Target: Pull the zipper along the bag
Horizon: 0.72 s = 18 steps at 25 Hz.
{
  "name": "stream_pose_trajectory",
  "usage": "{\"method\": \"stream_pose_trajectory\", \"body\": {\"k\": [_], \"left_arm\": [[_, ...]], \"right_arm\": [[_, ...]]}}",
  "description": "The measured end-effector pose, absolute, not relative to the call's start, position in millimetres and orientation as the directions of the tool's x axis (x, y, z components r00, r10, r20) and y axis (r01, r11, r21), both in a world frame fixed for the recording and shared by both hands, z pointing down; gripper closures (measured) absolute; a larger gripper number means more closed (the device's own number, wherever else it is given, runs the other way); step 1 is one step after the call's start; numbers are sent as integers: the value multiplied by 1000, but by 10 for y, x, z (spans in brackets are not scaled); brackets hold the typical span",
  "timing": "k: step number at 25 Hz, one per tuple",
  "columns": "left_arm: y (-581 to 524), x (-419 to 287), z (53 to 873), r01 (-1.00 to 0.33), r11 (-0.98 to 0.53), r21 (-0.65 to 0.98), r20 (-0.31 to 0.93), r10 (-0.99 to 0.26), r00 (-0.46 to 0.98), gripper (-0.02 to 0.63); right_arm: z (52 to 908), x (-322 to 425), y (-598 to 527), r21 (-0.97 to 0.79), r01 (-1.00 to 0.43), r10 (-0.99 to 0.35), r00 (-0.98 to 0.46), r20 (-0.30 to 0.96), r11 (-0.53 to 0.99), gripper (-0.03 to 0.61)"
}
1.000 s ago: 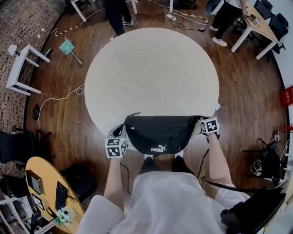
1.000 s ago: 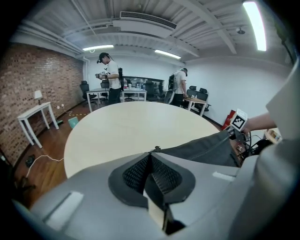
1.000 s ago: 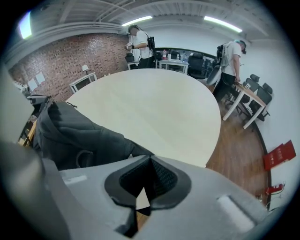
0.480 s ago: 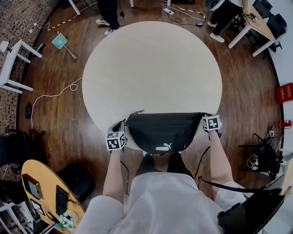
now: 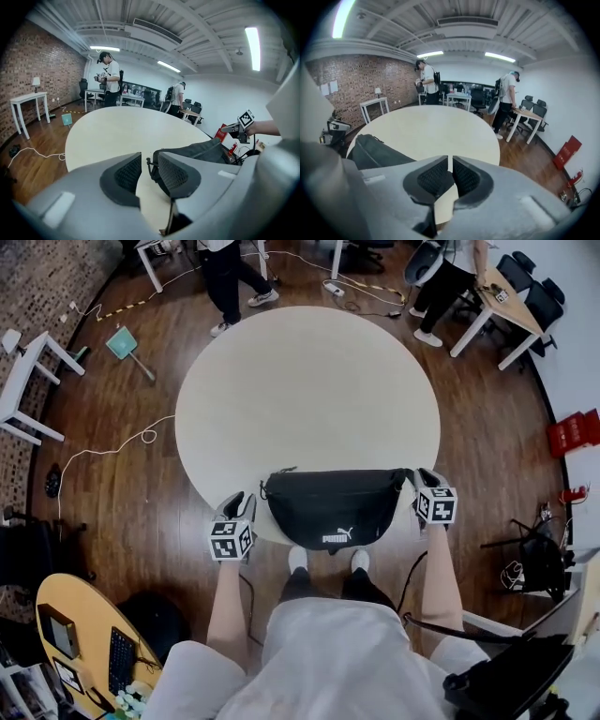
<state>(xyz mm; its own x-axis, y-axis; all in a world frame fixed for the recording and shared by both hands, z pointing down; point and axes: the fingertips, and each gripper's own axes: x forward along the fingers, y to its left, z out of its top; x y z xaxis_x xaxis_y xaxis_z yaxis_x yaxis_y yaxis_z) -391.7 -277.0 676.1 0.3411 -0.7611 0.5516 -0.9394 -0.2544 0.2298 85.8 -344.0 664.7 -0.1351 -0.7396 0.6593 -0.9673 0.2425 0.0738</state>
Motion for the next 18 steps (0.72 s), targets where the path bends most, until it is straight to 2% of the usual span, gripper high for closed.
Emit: {"method": "stream_pose_trajectory", "body": {"k": [5, 13, 18], "left_arm": [[-2370, -3577, 6060, -935, -312, 170, 429, -831, 355, 591], [-1048, -2268, 5251, -906, -409, 110, 248, -871, 423, 597], [180, -1168, 4802, -904, -427, 25, 189, -886, 424, 597]], "right_arm": [[5893, 518, -2810, 40, -952, -831, -243, 501, 303, 586], [5111, 308, -1179, 23, -866, -841, -478, 253, 499, 586], [4714, 756, 94, -8, -851, -839, -518, 166, 524, 588]]}}
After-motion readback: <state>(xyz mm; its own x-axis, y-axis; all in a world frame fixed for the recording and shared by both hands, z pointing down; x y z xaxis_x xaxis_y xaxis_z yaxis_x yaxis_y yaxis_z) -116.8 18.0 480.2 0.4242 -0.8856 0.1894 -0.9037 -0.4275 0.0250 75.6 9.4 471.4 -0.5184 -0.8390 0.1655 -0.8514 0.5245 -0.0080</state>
